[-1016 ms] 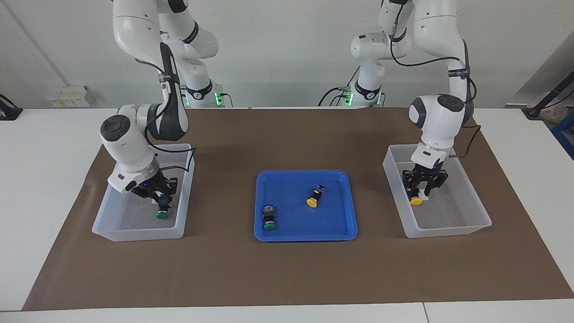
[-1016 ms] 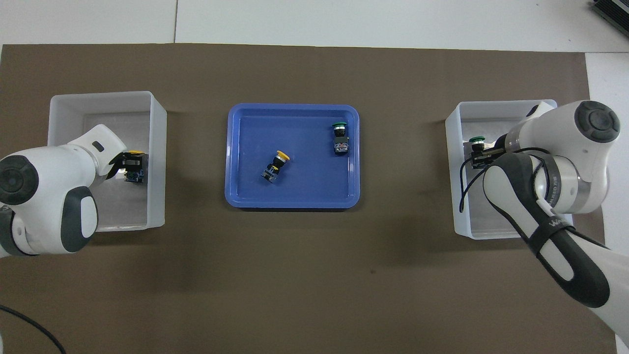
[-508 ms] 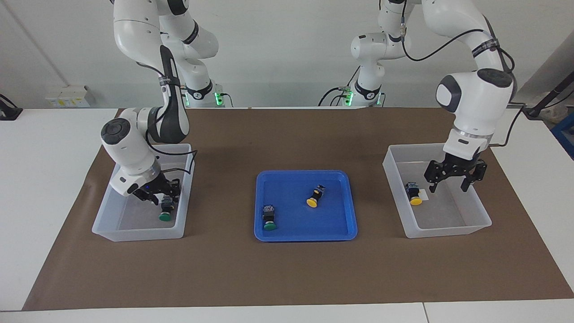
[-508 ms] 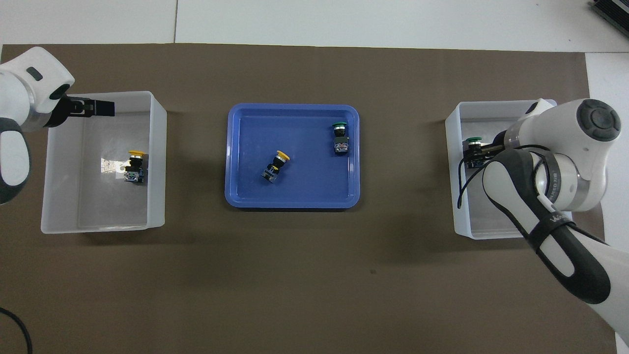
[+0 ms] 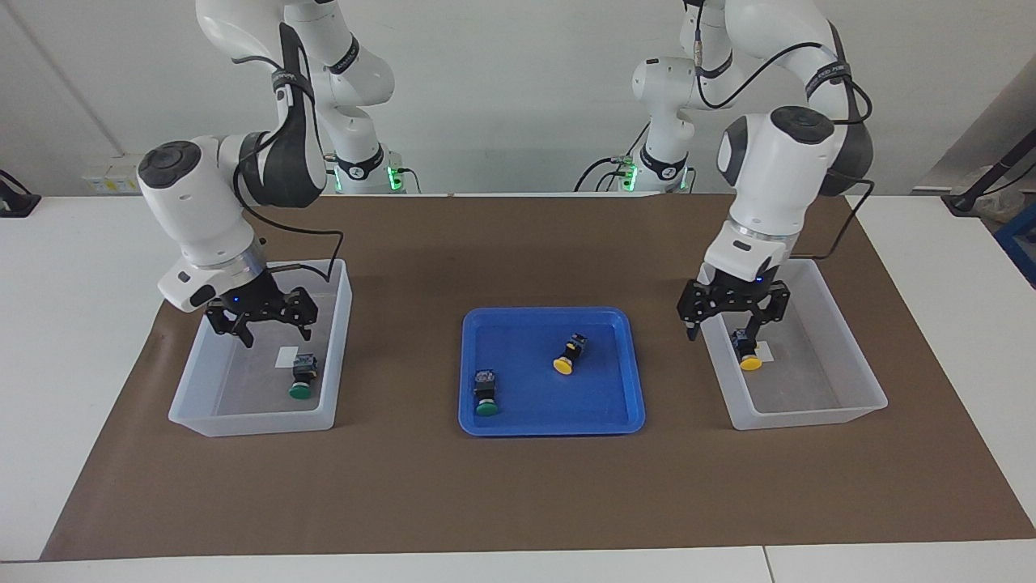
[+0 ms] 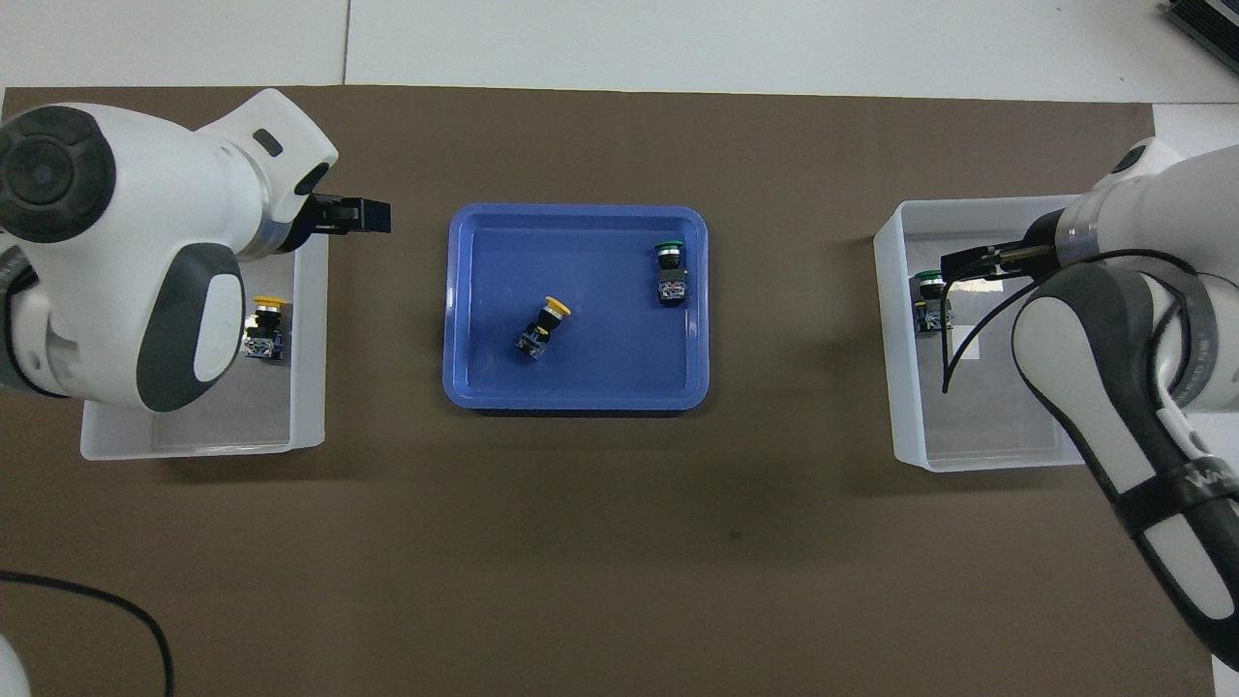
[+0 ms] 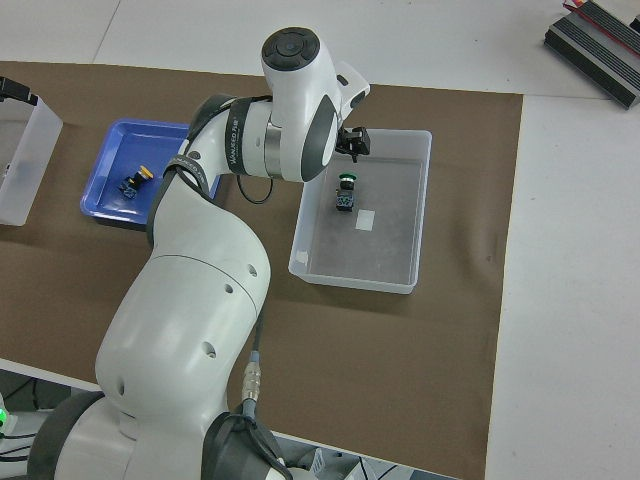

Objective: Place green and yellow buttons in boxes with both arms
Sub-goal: 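Reach both grippers into the blue tray toward the remaining buttons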

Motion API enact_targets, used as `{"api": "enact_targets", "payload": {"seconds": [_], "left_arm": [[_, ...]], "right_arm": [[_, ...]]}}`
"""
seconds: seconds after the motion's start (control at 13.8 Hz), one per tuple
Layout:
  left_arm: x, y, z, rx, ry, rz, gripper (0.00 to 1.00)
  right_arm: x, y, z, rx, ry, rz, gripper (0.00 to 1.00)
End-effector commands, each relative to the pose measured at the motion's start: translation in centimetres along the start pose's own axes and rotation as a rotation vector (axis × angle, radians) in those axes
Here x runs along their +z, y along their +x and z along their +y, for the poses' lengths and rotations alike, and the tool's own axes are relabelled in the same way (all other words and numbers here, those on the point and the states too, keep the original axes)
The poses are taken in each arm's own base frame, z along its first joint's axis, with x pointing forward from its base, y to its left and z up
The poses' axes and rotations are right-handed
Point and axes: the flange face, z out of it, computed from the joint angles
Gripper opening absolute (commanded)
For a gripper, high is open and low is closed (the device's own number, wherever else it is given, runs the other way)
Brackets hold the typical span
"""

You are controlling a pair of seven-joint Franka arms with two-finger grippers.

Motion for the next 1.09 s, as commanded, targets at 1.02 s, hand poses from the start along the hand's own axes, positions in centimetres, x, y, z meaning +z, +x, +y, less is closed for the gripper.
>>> {"api": "enact_targets", "payload": {"seconds": [1.02], "left_arm": [[14.9, -10.3, 11.9, -0.071, -0.123, 0.081, 1.00]], "right_arm": [[11.1, 6.8, -29.9, 0.071, -0.022, 0.058, 0.89]]}}
